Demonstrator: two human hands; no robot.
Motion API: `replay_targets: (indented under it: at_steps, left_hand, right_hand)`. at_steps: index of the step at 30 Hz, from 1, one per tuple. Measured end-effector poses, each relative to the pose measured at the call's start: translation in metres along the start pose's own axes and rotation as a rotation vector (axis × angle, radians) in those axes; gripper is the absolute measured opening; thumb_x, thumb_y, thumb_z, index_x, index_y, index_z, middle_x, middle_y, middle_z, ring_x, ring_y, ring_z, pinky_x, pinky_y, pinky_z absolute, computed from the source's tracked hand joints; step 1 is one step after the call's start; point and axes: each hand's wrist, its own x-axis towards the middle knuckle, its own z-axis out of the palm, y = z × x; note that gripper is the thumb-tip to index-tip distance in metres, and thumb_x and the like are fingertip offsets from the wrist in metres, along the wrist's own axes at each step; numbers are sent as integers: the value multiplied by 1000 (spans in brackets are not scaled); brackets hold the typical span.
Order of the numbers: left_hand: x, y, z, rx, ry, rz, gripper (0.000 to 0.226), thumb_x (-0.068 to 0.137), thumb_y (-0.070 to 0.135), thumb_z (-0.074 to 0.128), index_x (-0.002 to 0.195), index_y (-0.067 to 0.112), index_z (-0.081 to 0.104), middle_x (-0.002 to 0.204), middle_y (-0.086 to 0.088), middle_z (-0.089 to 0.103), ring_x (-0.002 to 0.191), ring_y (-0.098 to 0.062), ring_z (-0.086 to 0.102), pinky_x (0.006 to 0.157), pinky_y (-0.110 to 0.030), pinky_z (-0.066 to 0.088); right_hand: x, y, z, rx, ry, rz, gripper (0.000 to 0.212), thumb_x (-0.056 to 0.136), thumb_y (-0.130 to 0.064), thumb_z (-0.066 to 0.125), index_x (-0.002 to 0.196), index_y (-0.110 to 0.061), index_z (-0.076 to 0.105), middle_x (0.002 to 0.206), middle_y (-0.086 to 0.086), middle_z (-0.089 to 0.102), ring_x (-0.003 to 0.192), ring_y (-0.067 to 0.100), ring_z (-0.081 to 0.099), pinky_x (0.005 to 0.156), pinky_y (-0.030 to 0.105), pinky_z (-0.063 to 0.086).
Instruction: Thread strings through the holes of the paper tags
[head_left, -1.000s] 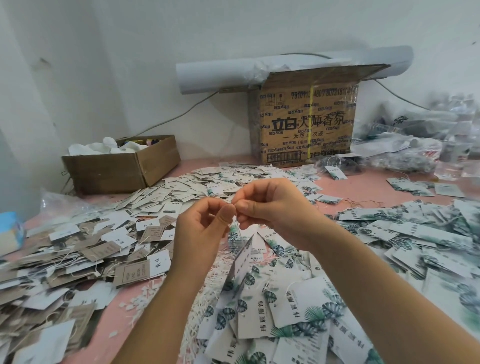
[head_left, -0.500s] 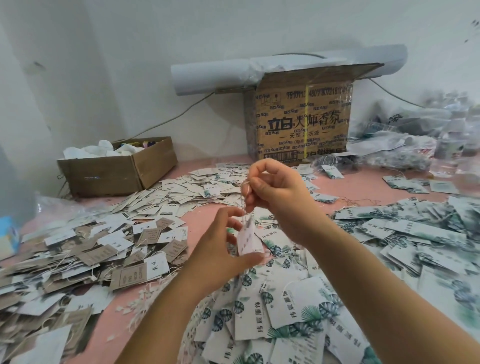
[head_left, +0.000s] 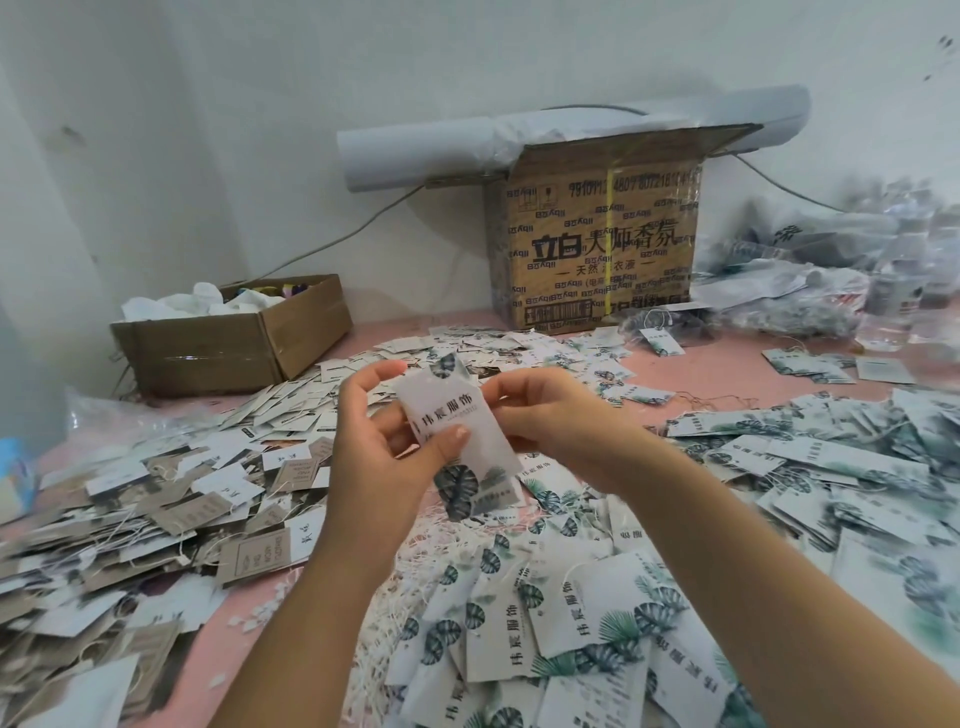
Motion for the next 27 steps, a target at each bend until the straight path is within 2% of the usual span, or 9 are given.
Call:
replay_targets:
  at_steps: [6, 8, 10, 14, 17, 20, 22, 25, 27]
  left_hand:
    - [5, -3, -10, 133, 93, -1, 54, 70, 8, 77, 101, 39, 45, 89, 4, 72, 79, -10, 70, 69, -39, 59]
    - [6, -4, -13, 183, 97, -3, 53, 71, 10, 77, 100, 41, 45, 88, 5, 71, 77, -10, 70, 66, -38, 59]
    - [8, -3, -15, 222, 83, -23, 50, 71, 15, 78, 98, 41, 44, 83, 9, 71, 74, -8, 69, 61, -33, 58]
    - [9, -3, -21, 362, -9, -99, 27, 77, 37, 66, 94, 38, 46, 85, 12, 65, 72, -14, 65, 56, -29, 54]
    - [10, -10, -34, 470, -62, -152, 26, 75, 50, 54, 90, 29, 55, 92, 8, 60, 78, -14, 59, 62, -28, 47]
    - [11, -22, -49, 598, -95, -211, 8, 87, 31, 59, 84, 24, 61, 88, 6, 61, 71, -12, 57, 59, -22, 43]
    - [11, -34, -55, 736, -160, -271, 8, 87, 19, 64, 81, 24, 62, 87, 7, 64, 80, -10, 58, 69, -24, 46]
    - [6, -52, -56, 937, -285, -365, 6, 84, 24, 67, 83, 27, 62, 87, 9, 64, 83, -6, 58, 80, -28, 49]
    - [2, -59, -53, 1021, -348, -400, 8, 84, 33, 67, 81, 26, 63, 82, 13, 62, 76, -2, 56, 73, -25, 47]
  right_hand:
    - [-2, -2, 3, 81, -147, 34, 18, 96, -7, 41, 94, -1, 57, 85, 9, 63, 75, 15, 62, 73, 26, 55]
    - [-4, -4, 5, 23, -154, 32, 5, 94, -5, 47, 97, -4, 52, 74, 1, 64, 67, 8, 62, 64, 20, 53]
    - [-4, -4, 8, -61, -104, 18, 13, 90, 2, 51, 94, -10, 48, 62, -5, 65, 58, 3, 61, 54, 15, 48]
    - [-2, -4, 7, -316, -57, 16, 18, 90, 2, 52, 86, -16, 53, 78, -1, 66, 75, 13, 63, 70, 26, 54]
    - [-10, -6, -2, -588, -306, 150, 14, 90, 1, 51, 87, -11, 59, 84, -2, 67, 86, 17, 65, 71, 27, 57]
    - [-14, -3, -1, -753, -525, 317, 14, 90, 1, 49, 95, -5, 60, 82, 0, 64, 84, 18, 63, 65, 22, 54]
    - [-11, 0, 3, -882, -576, 379, 13, 90, 0, 49, 89, -10, 58, 81, 2, 60, 76, 17, 59, 58, 18, 48]
    - [-6, 6, 8, -1037, -608, 438, 29, 91, -2, 47, 66, -17, 46, 68, -2, 49, 66, 18, 53, 49, 17, 41]
    - [-6, 8, 9, -1078, -630, 460, 18, 92, -6, 49, 77, -15, 56, 76, 2, 55, 74, 23, 56, 52, 21, 41]
